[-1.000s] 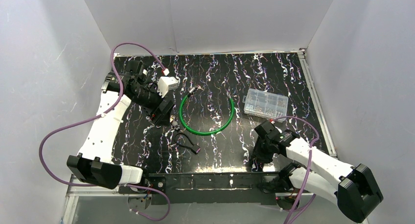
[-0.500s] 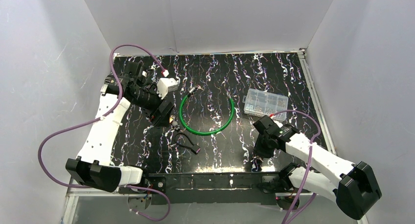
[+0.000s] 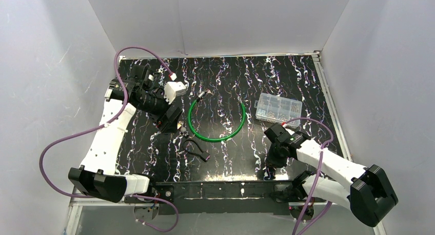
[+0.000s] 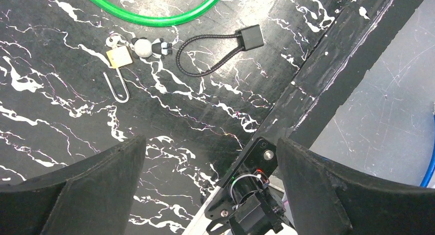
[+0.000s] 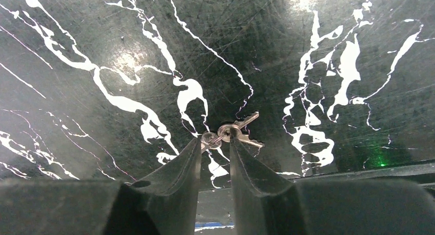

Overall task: Unlock with the key
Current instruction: Pick up the key from the center of the board.

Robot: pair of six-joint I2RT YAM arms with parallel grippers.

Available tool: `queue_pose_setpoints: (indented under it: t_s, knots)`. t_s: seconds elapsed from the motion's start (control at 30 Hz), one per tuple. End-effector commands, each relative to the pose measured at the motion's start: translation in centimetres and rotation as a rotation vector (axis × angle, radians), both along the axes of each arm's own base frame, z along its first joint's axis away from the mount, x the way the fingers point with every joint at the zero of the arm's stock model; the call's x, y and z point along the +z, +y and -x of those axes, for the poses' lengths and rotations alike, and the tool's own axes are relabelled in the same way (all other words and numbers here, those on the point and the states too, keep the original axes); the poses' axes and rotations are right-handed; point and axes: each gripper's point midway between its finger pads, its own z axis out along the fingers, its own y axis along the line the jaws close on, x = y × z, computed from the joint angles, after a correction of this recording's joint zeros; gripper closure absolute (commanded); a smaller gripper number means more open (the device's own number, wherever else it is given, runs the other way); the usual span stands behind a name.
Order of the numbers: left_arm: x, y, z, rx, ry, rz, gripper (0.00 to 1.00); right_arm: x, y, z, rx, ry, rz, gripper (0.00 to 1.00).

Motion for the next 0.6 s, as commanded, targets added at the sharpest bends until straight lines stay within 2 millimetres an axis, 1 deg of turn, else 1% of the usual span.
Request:
queue_pose_setpoints:
  t_s: [0.0,0.23,0.37,0.43,0.5,0.57]
  knots:
    - [0.50,0.23,0.69,-0.010,-0.030,-0.004,0.02,-0.35,-0.02,-0.26,-0.010,-0.011,0.008,0.68]
    - [0.44,0.28,0.79,-0.010,-0.030,-0.004,0.02,-0.82,-0.38,-0.13,-0.014,-0.006,0.026,0.73]
    - [0.41,0.38,0.89,-0.013,-0.035,-0.008,0.02,-0.80,-0.57,-0.12,-0.018,-0.008,0.035,0.75]
    - [0.46,0.36,0.94,-0.017,-0.036,-0.007,0.02,-0.78,-0.64,-0.12,-0.017,-0.011,0.036,0.80]
    - [0.46,0.37,0.99,-0.018,-0.037,-0.007,0.02,-0.75,-0.60,-0.16,-0.016,-0.012,0.034,0.89]
    - [0.51,0.38,0.94,-0.017,-0.040,-0.007,0.02,-0.74,-0.59,-0.17,-0.012,-0.008,0.038,0.93]
